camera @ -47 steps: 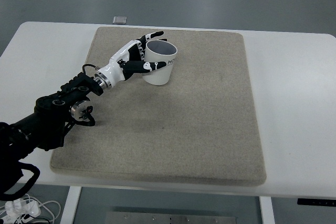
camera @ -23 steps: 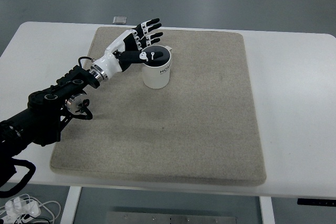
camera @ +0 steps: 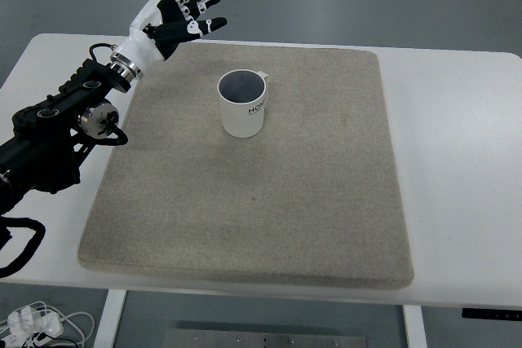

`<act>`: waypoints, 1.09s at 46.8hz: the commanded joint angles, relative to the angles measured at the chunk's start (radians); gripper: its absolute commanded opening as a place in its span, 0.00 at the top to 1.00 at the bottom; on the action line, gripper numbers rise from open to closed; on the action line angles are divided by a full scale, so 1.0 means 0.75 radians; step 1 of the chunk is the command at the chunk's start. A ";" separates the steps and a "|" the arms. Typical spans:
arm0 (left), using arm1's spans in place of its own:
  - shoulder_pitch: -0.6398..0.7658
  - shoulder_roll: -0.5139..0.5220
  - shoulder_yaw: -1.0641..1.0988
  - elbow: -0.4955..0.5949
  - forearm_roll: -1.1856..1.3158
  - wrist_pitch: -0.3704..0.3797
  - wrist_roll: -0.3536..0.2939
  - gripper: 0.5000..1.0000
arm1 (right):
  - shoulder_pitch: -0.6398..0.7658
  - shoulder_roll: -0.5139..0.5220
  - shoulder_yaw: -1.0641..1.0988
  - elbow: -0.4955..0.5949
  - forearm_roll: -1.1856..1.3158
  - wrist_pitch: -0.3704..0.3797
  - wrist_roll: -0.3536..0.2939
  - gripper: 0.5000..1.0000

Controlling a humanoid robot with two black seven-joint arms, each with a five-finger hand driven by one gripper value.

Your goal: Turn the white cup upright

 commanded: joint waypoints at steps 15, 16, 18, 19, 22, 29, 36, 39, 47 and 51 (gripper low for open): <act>-0.094 -0.033 -0.005 0.197 -0.379 0.026 0.000 0.01 | 0.000 0.000 0.000 0.000 -0.001 0.000 0.000 0.10; -0.094 -0.033 -0.005 0.199 -0.409 0.028 0.000 0.01 | 0.000 0.000 0.000 0.000 -0.001 0.000 0.000 0.10; -0.092 -0.035 -0.005 0.199 -0.473 0.026 0.000 0.01 | 0.000 0.000 0.000 0.000 -0.001 0.000 0.000 0.10; -0.092 -0.035 -0.005 0.197 -0.497 0.026 0.000 0.01 | 0.000 0.000 0.000 0.000 -0.001 0.000 0.000 0.10; -0.090 -0.039 -0.005 0.199 -0.561 0.026 0.000 0.01 | 0.000 0.000 0.000 0.000 -0.001 0.000 0.000 0.10; -0.080 -0.051 -0.009 0.199 -0.632 0.024 0.000 0.01 | 0.000 0.000 0.004 0.000 0.001 0.000 0.000 0.10; -0.076 -0.080 -0.011 0.211 -0.651 0.028 0.207 0.01 | 0.000 0.000 0.006 0.000 -0.001 0.000 0.000 0.10; -0.074 -0.094 -0.021 0.231 -0.677 0.032 0.315 0.01 | 0.000 0.000 0.006 0.000 -0.001 0.000 0.000 0.10; -0.071 -0.110 -0.080 0.262 -0.821 0.039 0.491 0.01 | 0.000 0.000 0.010 0.000 0.001 0.000 0.000 0.10; -0.071 -0.110 -0.095 0.287 -0.825 0.057 0.540 0.01 | 0.000 0.000 0.008 0.000 0.001 0.000 0.000 0.10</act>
